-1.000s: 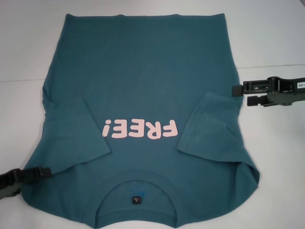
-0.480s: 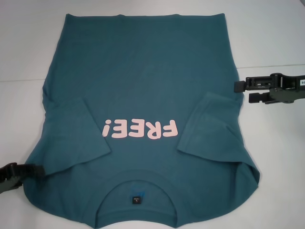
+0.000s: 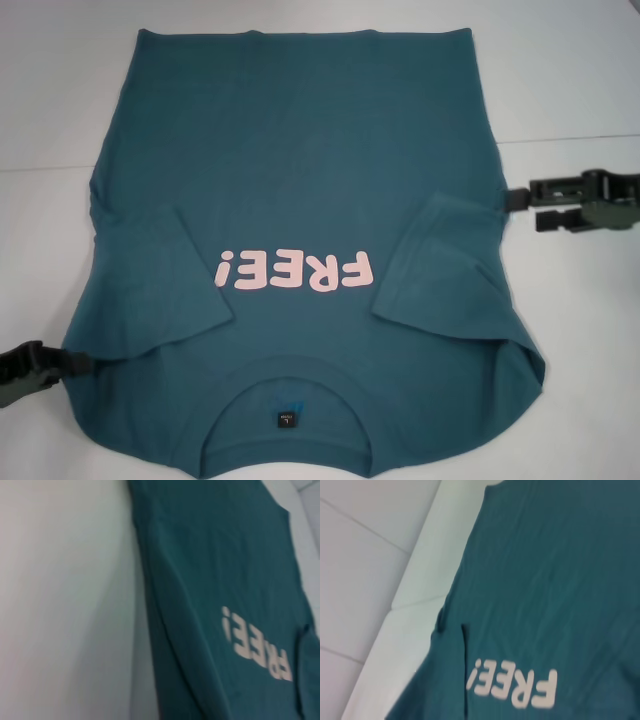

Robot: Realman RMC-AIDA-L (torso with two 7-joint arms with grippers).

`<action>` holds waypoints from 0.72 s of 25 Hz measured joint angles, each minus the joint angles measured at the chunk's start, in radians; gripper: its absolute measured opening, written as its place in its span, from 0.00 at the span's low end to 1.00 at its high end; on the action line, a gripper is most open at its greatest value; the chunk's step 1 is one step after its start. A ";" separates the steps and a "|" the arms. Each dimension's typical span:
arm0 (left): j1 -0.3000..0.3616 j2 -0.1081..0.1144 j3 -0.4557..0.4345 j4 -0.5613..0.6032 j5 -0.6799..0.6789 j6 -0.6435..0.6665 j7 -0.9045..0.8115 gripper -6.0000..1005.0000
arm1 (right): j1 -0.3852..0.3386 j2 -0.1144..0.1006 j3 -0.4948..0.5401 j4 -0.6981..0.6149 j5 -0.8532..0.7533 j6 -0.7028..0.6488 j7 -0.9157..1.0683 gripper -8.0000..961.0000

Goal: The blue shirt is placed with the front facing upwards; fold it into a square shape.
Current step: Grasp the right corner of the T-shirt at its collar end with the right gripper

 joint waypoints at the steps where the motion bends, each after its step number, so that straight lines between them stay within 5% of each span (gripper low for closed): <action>1: 0.000 0.001 -0.003 0.001 -0.007 0.010 0.007 0.10 | -0.005 -0.006 -0.002 0.000 0.000 -0.011 -0.002 0.93; 10: -0.009 0.014 -0.004 -0.002 -0.065 0.053 0.018 0.02 | -0.083 -0.066 -0.005 -0.001 -0.013 -0.110 -0.007 0.93; 18: -0.014 0.014 -0.003 -0.002 -0.069 0.043 0.011 0.02 | -0.090 -0.071 -0.007 -0.001 -0.161 -0.164 0.045 0.92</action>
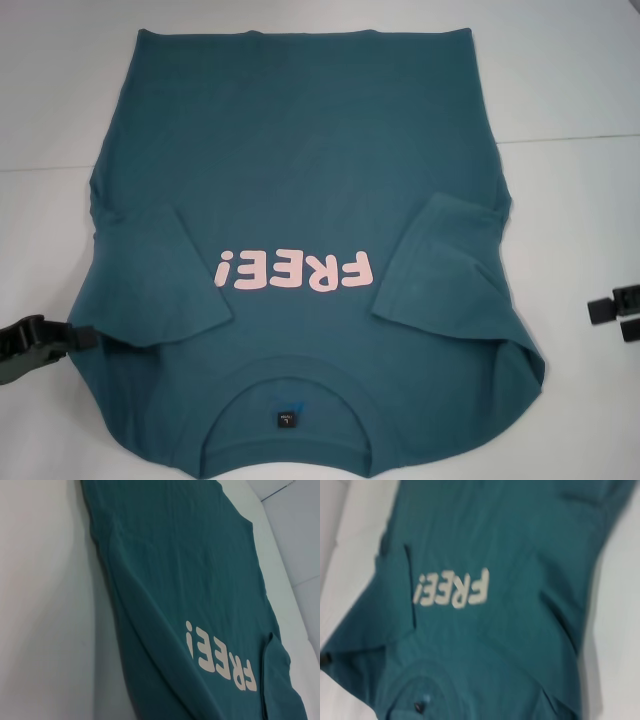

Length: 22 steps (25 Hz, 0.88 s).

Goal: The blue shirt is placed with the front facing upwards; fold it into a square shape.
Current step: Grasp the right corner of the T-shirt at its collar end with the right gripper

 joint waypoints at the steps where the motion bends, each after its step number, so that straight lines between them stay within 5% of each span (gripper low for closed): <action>1: 0.000 0.000 0.000 0.000 0.000 -0.001 0.000 0.02 | 0.003 0.002 -0.001 0.000 -0.014 -0.002 0.003 0.92; 6: 0.002 -0.002 0.000 -0.001 -0.001 -0.004 -0.001 0.02 | 0.018 0.015 -0.003 0.000 -0.058 0.015 0.003 0.92; 14: 0.006 -0.005 0.000 -0.009 -0.001 -0.014 0.002 0.02 | 0.032 0.083 -0.016 0.006 -0.064 0.104 -0.015 0.92; 22: 0.009 -0.006 0.000 -0.012 -0.001 -0.017 0.005 0.02 | 0.034 0.114 -0.054 0.017 -0.066 0.162 -0.006 0.92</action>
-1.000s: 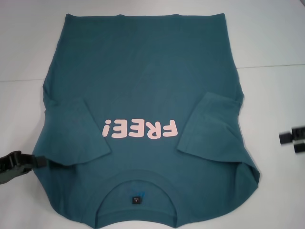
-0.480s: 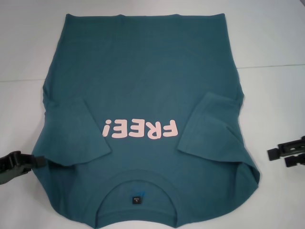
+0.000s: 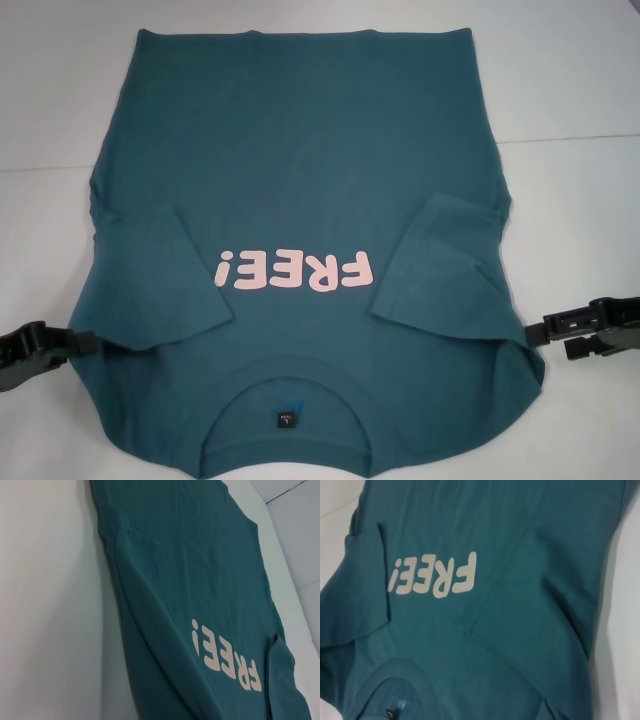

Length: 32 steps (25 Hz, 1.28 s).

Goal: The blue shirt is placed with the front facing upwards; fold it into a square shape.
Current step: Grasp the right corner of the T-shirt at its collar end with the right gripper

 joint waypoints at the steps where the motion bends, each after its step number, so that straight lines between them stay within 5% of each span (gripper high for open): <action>1: 0.000 0.000 0.000 0.000 0.000 -0.002 0.000 0.02 | 0.001 0.002 -0.008 0.000 -0.001 0.005 0.002 0.92; 32: 0.001 -0.001 0.000 -0.014 0.000 -0.020 0.001 0.02 | 0.055 0.040 -0.050 0.050 -0.058 0.087 0.015 0.90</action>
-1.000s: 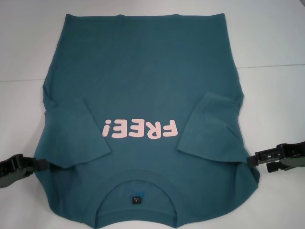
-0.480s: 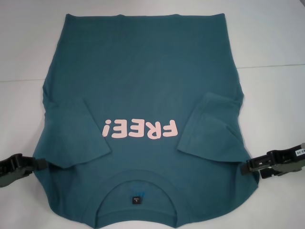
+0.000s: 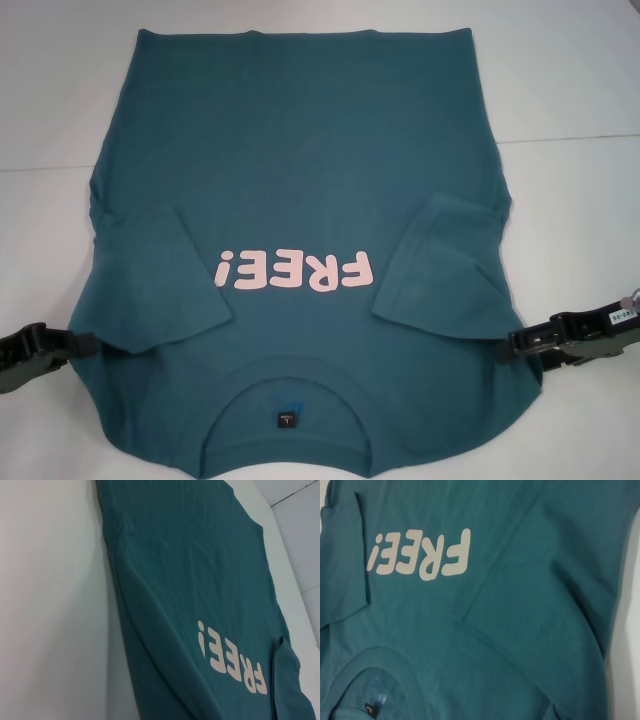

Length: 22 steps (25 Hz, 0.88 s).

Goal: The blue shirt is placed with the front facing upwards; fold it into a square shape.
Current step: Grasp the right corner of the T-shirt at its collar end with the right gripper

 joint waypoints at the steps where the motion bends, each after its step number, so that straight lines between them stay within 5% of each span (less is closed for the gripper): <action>1: 0.000 0.000 0.000 0.000 0.000 0.000 0.000 0.02 | 0.001 0.002 0.000 0.000 0.000 0.001 0.000 0.90; 12: 0.002 -0.002 0.000 0.000 0.000 -0.002 0.000 0.02 | 0.009 0.011 -0.014 0.000 -0.003 0.015 0.007 0.90; 22: 0.001 -0.002 0.000 -0.016 0.000 -0.014 0.001 0.02 | 0.060 0.048 -0.006 0.002 0.032 0.015 -0.024 0.89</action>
